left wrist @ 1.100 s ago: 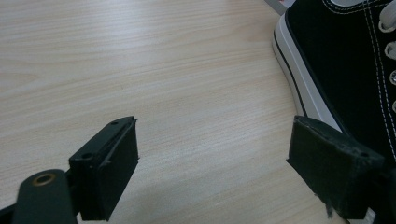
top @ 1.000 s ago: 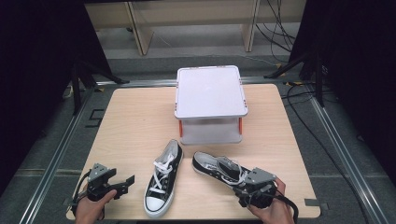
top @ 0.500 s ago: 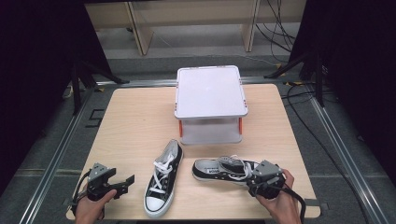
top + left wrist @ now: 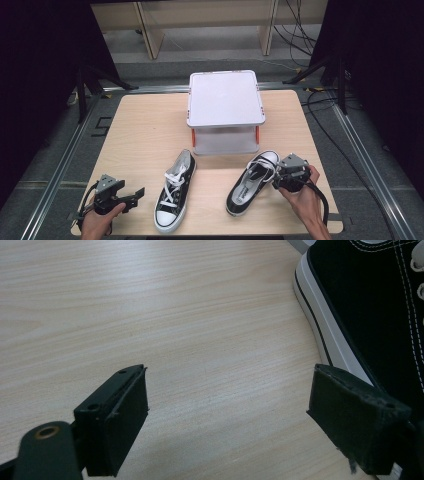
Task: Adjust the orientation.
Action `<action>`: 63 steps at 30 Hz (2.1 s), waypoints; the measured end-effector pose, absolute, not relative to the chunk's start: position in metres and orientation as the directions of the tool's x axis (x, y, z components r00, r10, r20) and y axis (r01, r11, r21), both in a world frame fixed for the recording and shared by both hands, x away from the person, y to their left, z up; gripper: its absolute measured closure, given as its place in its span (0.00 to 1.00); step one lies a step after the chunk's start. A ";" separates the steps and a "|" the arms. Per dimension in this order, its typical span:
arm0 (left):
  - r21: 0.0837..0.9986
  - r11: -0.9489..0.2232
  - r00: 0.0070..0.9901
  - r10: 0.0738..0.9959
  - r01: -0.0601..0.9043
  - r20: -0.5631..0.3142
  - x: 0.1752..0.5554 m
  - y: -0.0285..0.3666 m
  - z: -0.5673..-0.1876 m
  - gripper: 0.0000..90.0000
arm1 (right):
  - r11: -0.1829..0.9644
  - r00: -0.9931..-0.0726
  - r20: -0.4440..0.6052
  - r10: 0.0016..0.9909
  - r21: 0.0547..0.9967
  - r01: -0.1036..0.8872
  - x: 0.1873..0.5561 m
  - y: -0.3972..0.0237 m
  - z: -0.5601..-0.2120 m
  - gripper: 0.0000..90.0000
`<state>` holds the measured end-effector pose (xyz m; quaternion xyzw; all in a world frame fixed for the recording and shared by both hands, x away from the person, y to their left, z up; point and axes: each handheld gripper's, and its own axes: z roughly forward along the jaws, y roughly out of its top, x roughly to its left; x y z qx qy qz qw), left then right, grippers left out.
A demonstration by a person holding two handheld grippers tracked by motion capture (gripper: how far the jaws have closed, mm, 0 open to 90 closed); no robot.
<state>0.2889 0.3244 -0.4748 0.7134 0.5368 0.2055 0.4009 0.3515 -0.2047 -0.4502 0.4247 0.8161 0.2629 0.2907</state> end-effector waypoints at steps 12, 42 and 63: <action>0.796 -0.108 0.342 0.931 0.596 -0.130 0.288 0.326 -0.474 0.17 | 0.121 -0.412 0.185 0.892 0.781 0.612 0.313 -0.230 -0.427 0.36; 0.796 -0.107 0.342 0.931 0.596 -0.131 0.288 0.326 -0.474 0.17 | 0.270 -0.529 0.139 0.837 0.736 0.621 0.295 -0.187 -0.436 0.76; 0.787 -0.117 0.342 0.931 0.605 -0.125 0.292 0.325 -0.477 0.17 | 0.354 -0.531 0.008 0.847 0.737 0.575 0.309 -0.191 -0.435 0.70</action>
